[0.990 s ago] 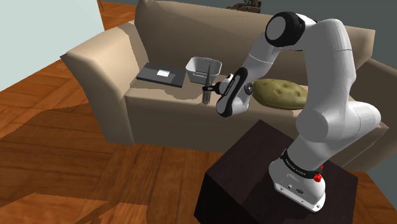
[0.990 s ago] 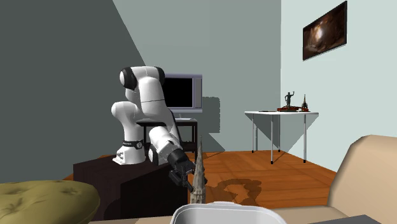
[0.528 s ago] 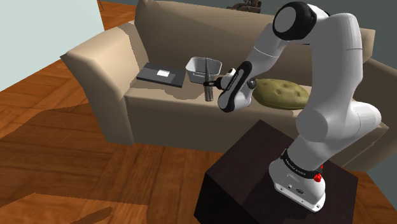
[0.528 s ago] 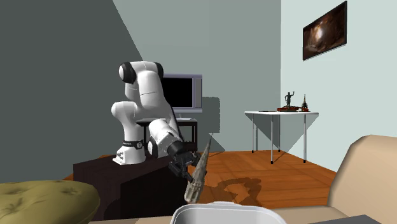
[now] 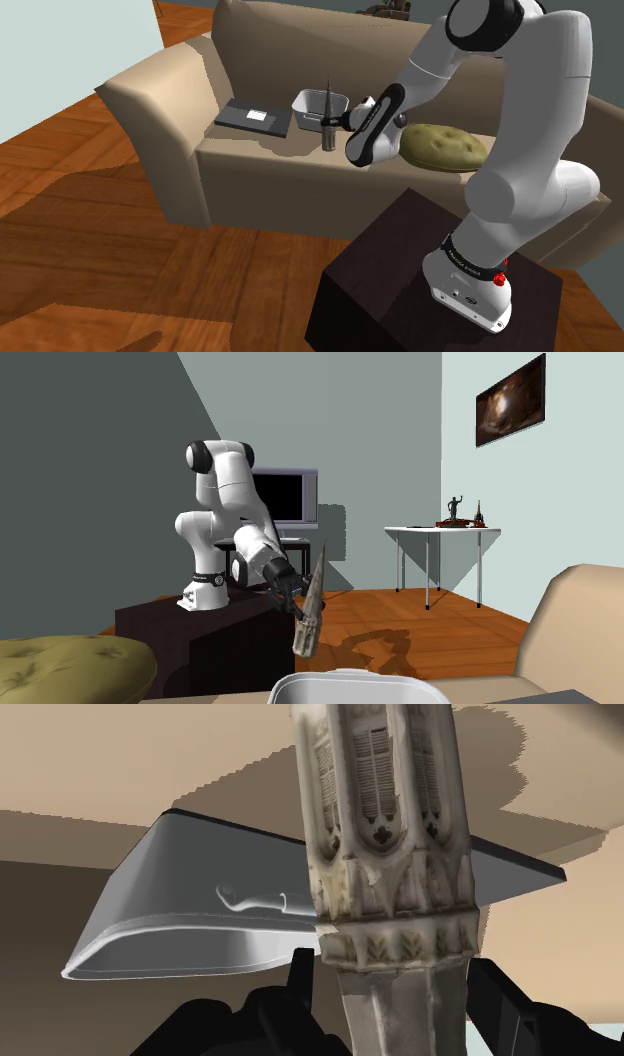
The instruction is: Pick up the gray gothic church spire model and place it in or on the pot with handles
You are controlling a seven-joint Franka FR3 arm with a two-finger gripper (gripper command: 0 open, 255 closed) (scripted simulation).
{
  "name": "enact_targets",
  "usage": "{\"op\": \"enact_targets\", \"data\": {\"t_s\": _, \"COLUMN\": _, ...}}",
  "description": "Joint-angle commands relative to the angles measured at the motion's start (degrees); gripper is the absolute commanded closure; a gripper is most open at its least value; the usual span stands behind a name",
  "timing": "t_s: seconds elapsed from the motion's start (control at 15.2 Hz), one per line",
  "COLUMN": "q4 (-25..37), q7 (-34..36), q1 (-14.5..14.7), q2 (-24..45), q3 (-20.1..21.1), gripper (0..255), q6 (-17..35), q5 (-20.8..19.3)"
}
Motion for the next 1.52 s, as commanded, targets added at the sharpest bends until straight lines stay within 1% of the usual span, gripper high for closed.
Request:
{"op": "enact_targets", "data": {"t_s": 0.0, "q4": -0.6, "q7": 0.4, "q1": -0.2, "q2": -1.9, "q3": 0.3, "gripper": 255, "q6": -1.3, "q5": 0.1}}
{"op": "enact_targets", "data": {"t_s": 0.86, "q4": -3.7, "q7": 4.2, "q1": -2.2, "q2": -14.1, "q3": 1.9, "gripper": 255, "q6": -10.0, "q5": -1.5}}
{"op": "enact_targets", "data": {"t_s": 1.45, "q4": -4.3, "q7": 8.8, "q1": -4.4, "q2": -22.1, "q3": 3.2, "gripper": 255, "q6": -16.8, "q5": -4.9}}
